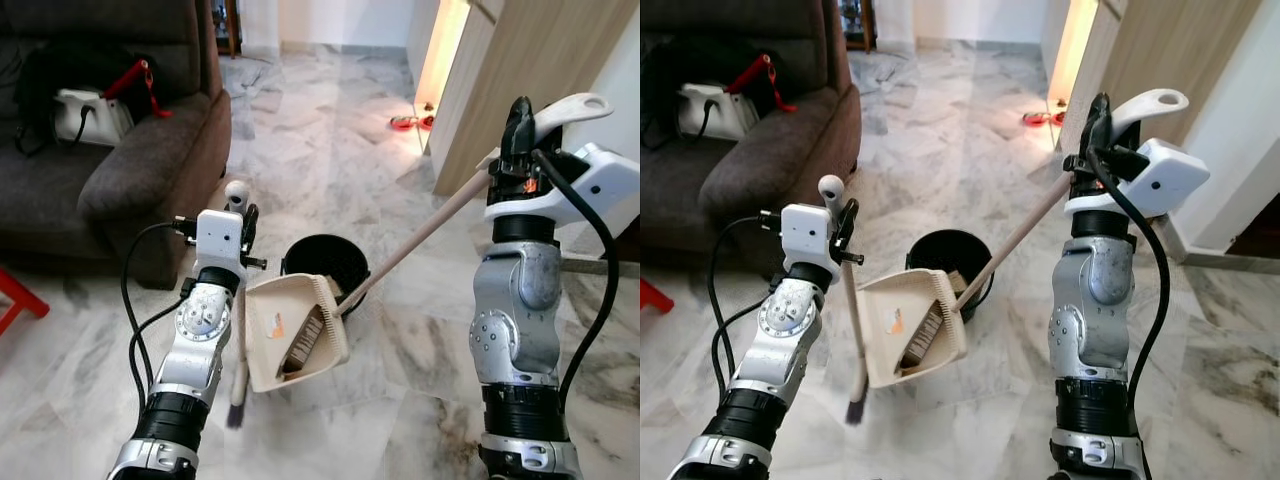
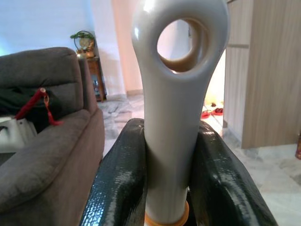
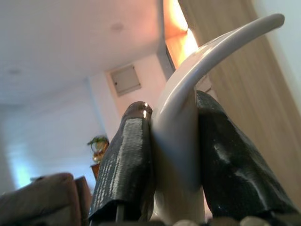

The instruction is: Sweep floor

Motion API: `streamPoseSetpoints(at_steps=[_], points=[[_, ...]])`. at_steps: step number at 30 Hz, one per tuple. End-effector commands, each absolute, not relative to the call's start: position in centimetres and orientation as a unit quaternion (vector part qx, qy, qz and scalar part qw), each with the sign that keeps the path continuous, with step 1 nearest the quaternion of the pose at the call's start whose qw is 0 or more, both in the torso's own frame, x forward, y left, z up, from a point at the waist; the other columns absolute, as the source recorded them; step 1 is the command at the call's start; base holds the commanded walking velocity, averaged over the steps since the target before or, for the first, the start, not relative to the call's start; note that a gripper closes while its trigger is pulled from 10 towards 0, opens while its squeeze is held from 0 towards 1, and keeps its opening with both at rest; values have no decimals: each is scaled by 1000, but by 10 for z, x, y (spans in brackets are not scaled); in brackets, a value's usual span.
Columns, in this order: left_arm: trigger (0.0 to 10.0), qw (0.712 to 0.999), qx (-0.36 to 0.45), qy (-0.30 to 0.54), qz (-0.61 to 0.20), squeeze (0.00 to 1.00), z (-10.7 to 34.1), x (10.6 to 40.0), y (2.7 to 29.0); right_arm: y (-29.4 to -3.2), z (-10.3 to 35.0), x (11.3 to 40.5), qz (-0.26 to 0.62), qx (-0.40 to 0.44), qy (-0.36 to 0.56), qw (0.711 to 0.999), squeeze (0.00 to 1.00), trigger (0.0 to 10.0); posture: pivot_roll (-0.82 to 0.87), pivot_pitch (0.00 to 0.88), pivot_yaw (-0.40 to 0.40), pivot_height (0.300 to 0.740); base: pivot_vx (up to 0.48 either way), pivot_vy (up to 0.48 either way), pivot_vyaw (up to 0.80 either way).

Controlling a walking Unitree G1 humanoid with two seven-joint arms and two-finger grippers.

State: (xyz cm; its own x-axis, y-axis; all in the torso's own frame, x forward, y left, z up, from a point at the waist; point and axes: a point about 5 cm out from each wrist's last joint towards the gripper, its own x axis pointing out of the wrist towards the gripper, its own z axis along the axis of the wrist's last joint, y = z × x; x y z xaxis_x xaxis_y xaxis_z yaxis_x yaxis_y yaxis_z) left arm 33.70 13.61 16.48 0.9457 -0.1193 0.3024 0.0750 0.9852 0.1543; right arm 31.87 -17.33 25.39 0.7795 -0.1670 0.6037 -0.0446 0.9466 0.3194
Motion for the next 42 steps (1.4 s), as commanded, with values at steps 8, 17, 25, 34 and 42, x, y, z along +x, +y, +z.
streamPoseSetpoints(at_steps=[8, 17, 25, 34, 42], points=[[10000, 979, 64, -189, -48, 0, 180, 338, 133, -168, 279, 311, -18, 177, -385, 906, 0, 10000, 127, 56, -36, 740, 375, 0, 0], [10000, 979, 64, -191, -45, 0, 181, 338, 134, -167, 279, 311, -15, 178, -384, 906, 0, 10000, 130, 56, -38, 740, 380, 0, 0], [10000, 978, 63, -193, -45, 0, 181, 337, 134, -165, 281, 310, -5, 177, -387, 905, 0, 10000, 129, 58, -38, 740, 381, 0, 0], [10000, 978, 64, -192, -43, 0, 181, 337, 136, -164, 282, 309, -2, 179, -389, 904, 0, 10000, 132, 58, -40, 740, 384, 0, 0], [10000, 978, 64, -192, -43, 0, 182, 337, 136, -164, 283, 309, 2, 180, -389, 903, 0, 10000, 132, 58, -39, 740, 382, 0, 0]])
